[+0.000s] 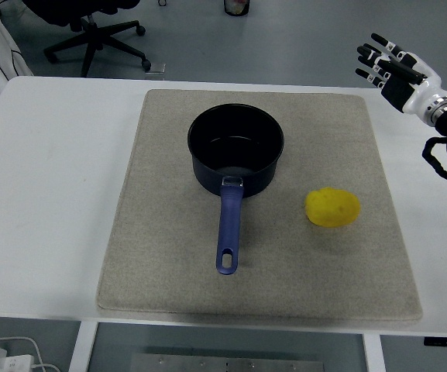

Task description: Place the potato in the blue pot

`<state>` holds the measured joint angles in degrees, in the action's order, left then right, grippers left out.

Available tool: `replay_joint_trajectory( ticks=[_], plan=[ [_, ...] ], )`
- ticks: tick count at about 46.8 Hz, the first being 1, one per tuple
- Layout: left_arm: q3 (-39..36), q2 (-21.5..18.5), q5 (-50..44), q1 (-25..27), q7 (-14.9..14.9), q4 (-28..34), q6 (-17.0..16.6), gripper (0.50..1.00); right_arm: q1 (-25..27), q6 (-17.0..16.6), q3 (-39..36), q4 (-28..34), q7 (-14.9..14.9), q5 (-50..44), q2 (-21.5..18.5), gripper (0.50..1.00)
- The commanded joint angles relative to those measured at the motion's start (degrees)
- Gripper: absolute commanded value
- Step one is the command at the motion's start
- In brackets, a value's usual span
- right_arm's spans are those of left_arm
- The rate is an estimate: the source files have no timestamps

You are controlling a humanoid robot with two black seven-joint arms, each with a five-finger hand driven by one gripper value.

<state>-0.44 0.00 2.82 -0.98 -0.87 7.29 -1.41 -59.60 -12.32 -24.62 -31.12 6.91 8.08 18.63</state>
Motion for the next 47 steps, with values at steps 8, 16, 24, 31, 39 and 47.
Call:
replay_joint_trajectory(
  ticks=[8, 16, 24, 31, 39, 47],
  plan=[
    [0.0, 0.0, -0.01, 0.01, -0.01, -0.17, -0.18, 0.996, 0.1, 0.01, 0.02, 0.0, -0.05, -0.08, -0.09, 0.93],
    [0.0, 0.0, -0.01, 0.01, -0.01, -0.17, -0.09, 0.996, 0.1, 0.01, 0.19, -0.08, -0.05, -0.08, -0.09, 0.93],
    [0.0, 0.0, -0.01, 0.01, -0.01, -0.17, -0.09, 0.996, -0.25, 0.01, 0.28, -0.08, -0.05, -0.26, 0.09, 0.93],
    [0.0, 0.0, -0.01, 0.01, -0.01, -0.17, -0.09, 0.996, -0.25, 0.36, 0.19, -0.08, -0.05, -2.19, 0.44, 0.93],
    [0.0, 0.0, 0.08, 0.01, -0.01, -0.17, -0.09, 0.996, -0.69, 0.01, 0.1, -0.08, 0.03, -2.46, 0.88, 0.93],
    [0.0, 0.0, 0.08, 0.01, -0.01, -0.17, -0.09, 0.996, -1.31, -0.51, 0.19, -0.35, 0.03, -2.54, 0.88, 0.93]
  ],
)
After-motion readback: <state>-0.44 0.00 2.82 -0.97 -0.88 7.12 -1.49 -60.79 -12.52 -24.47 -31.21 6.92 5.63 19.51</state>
